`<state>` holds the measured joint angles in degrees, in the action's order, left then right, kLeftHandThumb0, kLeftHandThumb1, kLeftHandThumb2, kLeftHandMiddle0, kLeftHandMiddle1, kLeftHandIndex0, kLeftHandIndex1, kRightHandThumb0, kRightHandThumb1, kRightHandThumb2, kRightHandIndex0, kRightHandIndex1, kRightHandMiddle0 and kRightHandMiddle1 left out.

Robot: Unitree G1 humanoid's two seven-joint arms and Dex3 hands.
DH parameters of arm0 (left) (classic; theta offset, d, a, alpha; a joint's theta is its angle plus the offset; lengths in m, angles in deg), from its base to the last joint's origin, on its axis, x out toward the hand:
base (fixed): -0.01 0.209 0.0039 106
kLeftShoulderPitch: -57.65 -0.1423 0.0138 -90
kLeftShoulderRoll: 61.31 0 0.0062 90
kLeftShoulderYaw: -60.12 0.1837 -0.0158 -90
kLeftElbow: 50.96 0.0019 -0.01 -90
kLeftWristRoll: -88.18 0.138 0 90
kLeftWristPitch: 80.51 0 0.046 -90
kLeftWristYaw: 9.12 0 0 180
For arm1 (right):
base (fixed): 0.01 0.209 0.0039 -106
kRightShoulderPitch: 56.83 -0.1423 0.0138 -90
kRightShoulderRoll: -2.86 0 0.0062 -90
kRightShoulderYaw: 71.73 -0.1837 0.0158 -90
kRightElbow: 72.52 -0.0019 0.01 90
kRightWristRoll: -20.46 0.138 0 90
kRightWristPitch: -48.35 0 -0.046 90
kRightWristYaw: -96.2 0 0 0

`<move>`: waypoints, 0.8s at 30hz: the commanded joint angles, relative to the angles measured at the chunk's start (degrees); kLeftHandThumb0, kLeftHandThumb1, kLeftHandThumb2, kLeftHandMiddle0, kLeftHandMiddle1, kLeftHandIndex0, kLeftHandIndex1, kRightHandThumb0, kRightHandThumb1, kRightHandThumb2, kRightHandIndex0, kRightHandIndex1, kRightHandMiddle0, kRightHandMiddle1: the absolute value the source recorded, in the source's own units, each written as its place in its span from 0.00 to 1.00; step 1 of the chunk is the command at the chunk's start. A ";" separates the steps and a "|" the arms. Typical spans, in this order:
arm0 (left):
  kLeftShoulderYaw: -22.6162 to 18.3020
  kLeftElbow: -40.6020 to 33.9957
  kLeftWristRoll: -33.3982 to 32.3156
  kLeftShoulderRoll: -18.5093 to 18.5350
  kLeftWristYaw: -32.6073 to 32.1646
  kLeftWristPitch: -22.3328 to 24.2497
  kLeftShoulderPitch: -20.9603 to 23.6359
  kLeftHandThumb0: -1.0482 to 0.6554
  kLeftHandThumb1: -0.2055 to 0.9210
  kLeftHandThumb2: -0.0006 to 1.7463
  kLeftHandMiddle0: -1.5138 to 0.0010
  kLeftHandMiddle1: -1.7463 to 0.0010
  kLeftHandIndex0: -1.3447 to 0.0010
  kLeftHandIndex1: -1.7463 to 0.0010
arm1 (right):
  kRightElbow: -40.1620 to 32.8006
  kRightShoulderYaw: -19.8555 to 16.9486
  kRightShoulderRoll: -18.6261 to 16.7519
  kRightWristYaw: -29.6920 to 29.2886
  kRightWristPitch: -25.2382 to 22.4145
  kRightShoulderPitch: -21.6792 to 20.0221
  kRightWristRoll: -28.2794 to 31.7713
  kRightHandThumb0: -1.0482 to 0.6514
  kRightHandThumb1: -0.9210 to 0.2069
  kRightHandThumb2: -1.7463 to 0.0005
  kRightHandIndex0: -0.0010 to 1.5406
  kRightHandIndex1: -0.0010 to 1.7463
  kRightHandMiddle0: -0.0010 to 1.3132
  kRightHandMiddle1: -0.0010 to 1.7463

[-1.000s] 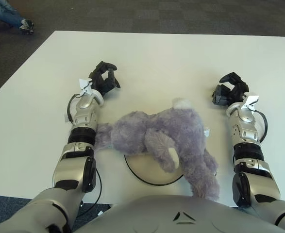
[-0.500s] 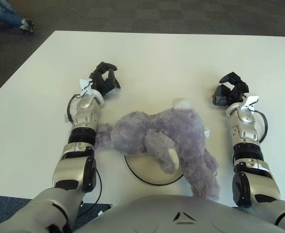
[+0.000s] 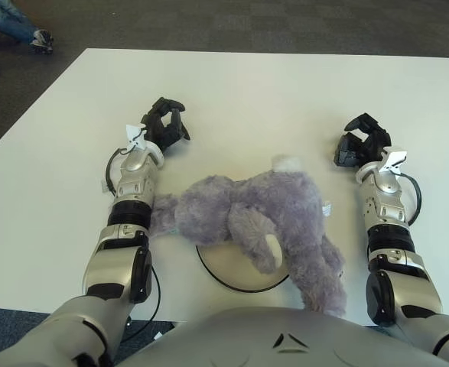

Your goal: Put the doll into the plate.

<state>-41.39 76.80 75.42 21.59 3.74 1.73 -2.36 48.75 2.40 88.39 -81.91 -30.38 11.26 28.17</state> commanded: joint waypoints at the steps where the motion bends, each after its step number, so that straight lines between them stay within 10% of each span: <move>1: 0.00 0.03 0.09 -0.71 -0.22 -0.14 -0.36 0.38 0.72 0.55 0.35 0.00 0.71 0.00 | 0.76 0.11 -0.12 0.39 -0.39 -0.27 0.59 0.61 0.88 0.00 0.58 0.98 0.53 1.00; 24: 0.25 -0.52 0.11 -0.60 -0.05 0.48 -0.59 0.38 0.71 0.55 0.34 0.00 0.71 0.00 | 0.25 0.24 -0.18 0.55 -1.51 -0.16 0.72 0.61 0.90 0.00 0.60 0.95 0.54 1.00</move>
<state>-41.18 76.33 75.44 21.42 3.65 1.81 -2.36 48.72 2.41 88.40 -81.82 -30.65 11.22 28.20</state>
